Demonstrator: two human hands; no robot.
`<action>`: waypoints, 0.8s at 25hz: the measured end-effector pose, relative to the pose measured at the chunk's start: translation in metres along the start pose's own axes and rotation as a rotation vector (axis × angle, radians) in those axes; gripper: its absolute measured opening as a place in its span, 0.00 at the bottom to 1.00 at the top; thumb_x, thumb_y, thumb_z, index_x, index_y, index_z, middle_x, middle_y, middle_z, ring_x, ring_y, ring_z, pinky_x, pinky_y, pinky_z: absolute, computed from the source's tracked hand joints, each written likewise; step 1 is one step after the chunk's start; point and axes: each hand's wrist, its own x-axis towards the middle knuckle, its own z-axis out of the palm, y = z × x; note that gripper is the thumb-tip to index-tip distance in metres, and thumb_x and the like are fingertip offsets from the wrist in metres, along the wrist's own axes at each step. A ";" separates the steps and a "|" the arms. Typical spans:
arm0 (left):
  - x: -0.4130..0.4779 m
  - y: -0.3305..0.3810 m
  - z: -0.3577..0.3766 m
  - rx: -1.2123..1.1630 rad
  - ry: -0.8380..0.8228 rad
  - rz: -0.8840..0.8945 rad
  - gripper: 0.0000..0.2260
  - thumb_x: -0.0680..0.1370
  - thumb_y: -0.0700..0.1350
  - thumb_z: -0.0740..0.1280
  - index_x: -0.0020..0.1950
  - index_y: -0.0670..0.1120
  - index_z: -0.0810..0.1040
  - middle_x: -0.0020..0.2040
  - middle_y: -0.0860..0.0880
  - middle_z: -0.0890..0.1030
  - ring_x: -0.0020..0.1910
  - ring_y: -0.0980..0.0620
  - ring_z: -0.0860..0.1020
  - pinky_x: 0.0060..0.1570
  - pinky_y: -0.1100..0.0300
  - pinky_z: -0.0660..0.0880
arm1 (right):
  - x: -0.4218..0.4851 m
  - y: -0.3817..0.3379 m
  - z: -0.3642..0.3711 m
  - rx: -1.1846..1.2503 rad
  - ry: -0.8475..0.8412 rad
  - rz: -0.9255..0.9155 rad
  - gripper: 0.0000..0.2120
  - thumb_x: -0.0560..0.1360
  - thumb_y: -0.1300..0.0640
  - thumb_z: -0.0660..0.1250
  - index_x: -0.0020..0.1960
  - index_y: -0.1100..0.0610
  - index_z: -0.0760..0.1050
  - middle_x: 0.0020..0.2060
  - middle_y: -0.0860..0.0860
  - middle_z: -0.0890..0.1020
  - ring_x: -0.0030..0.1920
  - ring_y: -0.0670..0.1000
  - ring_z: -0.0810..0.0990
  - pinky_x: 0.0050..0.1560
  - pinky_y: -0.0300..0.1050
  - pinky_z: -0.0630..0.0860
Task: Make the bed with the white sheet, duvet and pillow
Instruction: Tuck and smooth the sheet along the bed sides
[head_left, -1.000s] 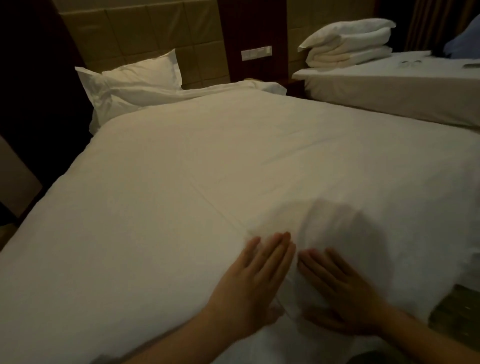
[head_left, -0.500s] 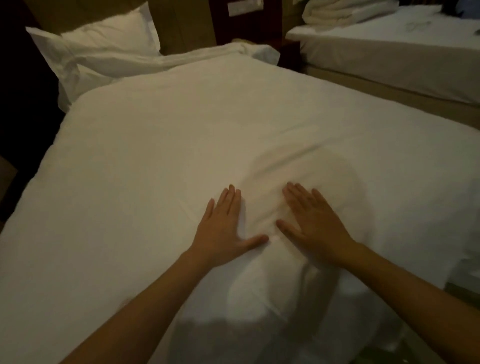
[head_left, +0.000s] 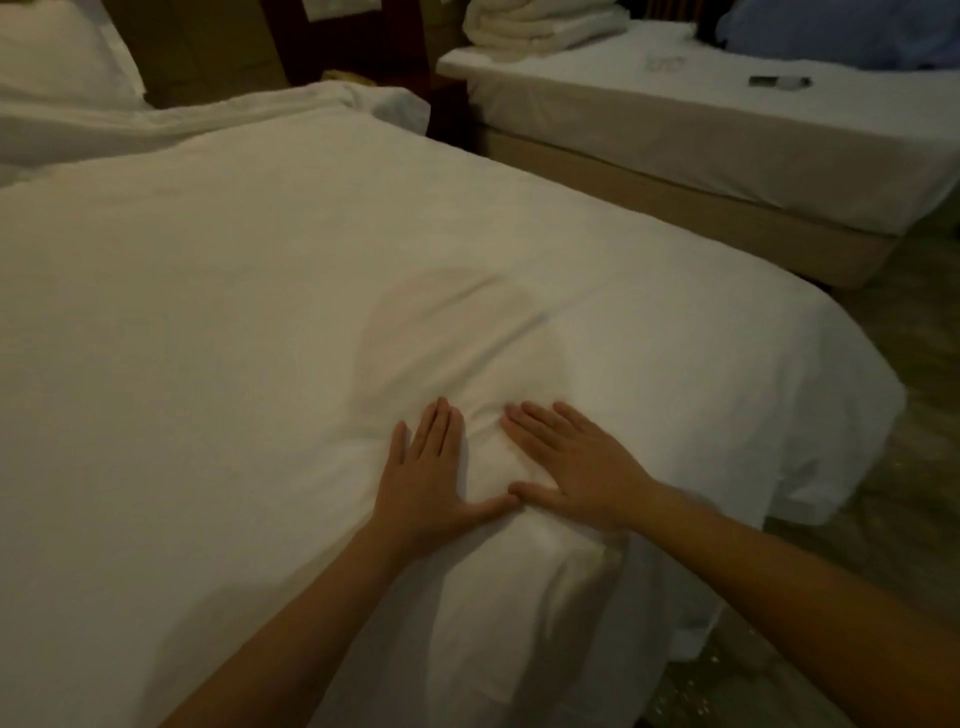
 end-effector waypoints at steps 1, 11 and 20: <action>0.008 0.004 0.001 -0.006 0.006 -0.010 0.63 0.54 0.81 0.30 0.78 0.41 0.43 0.79 0.46 0.43 0.77 0.52 0.39 0.73 0.49 0.37 | 0.002 0.015 -0.002 -0.018 -0.010 -0.004 0.42 0.72 0.29 0.34 0.78 0.53 0.46 0.75 0.46 0.46 0.76 0.46 0.47 0.72 0.40 0.36; 0.045 0.013 -0.021 0.009 -0.009 -0.367 0.61 0.53 0.81 0.26 0.78 0.45 0.41 0.78 0.48 0.39 0.74 0.55 0.35 0.73 0.51 0.37 | 0.011 0.155 -0.024 0.029 0.041 0.030 0.47 0.73 0.31 0.27 0.75 0.62 0.58 0.74 0.56 0.59 0.74 0.55 0.61 0.70 0.48 0.48; 0.222 0.096 0.006 -0.003 0.014 -0.356 0.55 0.65 0.79 0.43 0.77 0.40 0.41 0.78 0.44 0.41 0.76 0.51 0.38 0.73 0.46 0.37 | 0.048 0.280 -0.010 0.037 0.022 0.160 0.49 0.65 0.25 0.26 0.78 0.52 0.41 0.77 0.47 0.44 0.76 0.44 0.42 0.72 0.42 0.36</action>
